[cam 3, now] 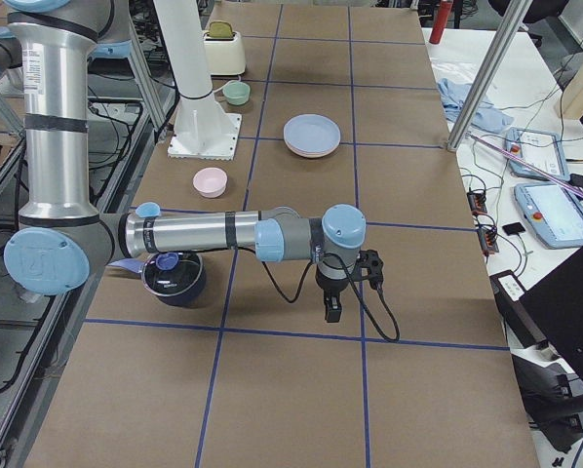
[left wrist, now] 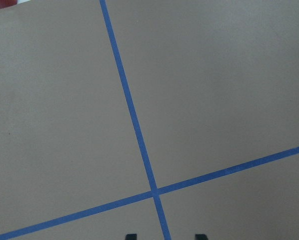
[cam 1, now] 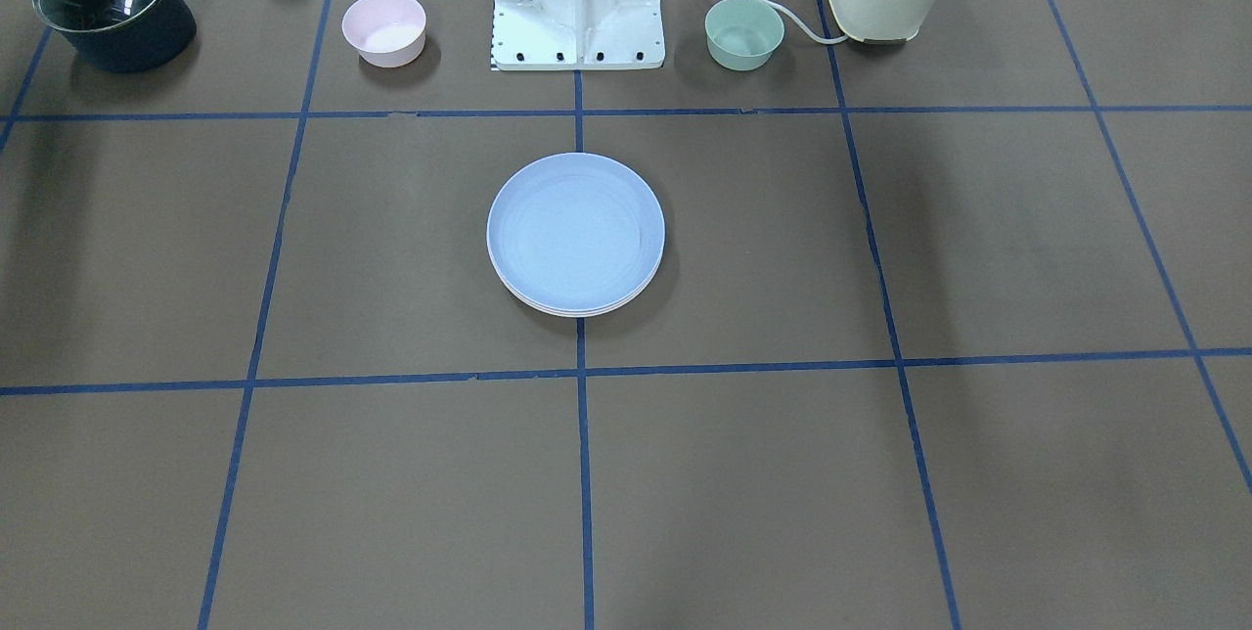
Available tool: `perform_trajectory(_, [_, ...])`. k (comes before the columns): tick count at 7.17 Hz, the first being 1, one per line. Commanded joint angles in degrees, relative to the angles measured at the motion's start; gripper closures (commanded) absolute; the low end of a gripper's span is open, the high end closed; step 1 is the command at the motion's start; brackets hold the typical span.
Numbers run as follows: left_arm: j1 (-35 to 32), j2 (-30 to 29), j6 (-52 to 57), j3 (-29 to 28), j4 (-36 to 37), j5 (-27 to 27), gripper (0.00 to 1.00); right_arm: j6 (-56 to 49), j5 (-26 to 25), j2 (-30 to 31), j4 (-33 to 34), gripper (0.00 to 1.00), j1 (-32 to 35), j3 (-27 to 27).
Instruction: Stack three plates with pink and blue
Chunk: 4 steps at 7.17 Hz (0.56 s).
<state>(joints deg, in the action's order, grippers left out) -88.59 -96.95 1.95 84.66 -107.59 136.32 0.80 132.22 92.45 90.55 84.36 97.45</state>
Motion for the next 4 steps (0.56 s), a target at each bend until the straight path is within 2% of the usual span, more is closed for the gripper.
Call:
perform_trajectory(1, [-0.2,0.1,0.1,0.3,-0.4,0.3,0.08,0.0,0.0,0.0,-0.3,0.0,-0.1,-0.7])
perform_trajectory(2, [-0.3,0.4,0.0,0.4,-0.4,0.3,0.0,-0.2,0.1,0.0,-0.5,0.0,-0.1,-1.0])
perform_trajectory(4, [-0.3,0.4,0.1,0.5,-0.4,0.3,0.0,0.3,1.3,-0.2,-0.5,0.0,0.0,-0.8])
